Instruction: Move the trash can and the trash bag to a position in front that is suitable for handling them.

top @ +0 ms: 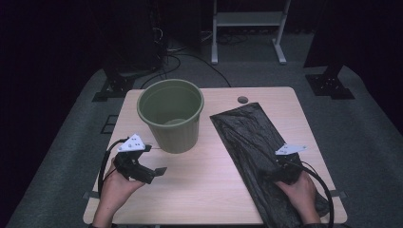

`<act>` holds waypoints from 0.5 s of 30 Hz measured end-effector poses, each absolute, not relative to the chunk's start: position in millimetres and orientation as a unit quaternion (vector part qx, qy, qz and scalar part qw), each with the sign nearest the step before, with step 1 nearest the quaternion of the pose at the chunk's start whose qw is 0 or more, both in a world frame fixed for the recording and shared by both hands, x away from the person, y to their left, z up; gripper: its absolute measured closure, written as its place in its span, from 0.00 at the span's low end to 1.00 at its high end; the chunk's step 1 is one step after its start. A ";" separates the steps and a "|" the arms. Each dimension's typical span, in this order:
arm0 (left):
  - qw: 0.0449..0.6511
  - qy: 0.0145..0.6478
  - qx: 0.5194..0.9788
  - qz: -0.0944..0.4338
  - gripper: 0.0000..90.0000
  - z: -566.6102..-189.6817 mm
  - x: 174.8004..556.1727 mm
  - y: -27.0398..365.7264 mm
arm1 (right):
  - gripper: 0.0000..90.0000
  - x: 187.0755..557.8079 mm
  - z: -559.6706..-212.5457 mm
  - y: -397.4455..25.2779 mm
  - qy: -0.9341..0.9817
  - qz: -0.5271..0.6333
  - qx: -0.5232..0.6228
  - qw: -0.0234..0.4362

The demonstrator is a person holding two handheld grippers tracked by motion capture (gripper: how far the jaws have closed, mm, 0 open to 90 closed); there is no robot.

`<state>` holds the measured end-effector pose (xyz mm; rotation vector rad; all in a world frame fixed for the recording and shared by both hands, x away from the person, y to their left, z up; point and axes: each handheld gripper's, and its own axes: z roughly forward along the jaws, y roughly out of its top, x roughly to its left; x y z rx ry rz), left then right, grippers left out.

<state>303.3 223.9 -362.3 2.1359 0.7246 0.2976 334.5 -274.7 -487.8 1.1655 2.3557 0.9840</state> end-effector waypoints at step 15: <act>0.430 0.286 0.847 0.127 0.00 -323.2 315.3 229.0 | 0.00 334.5 -487.8 -274.8 0.828 0.346 0.409 0.167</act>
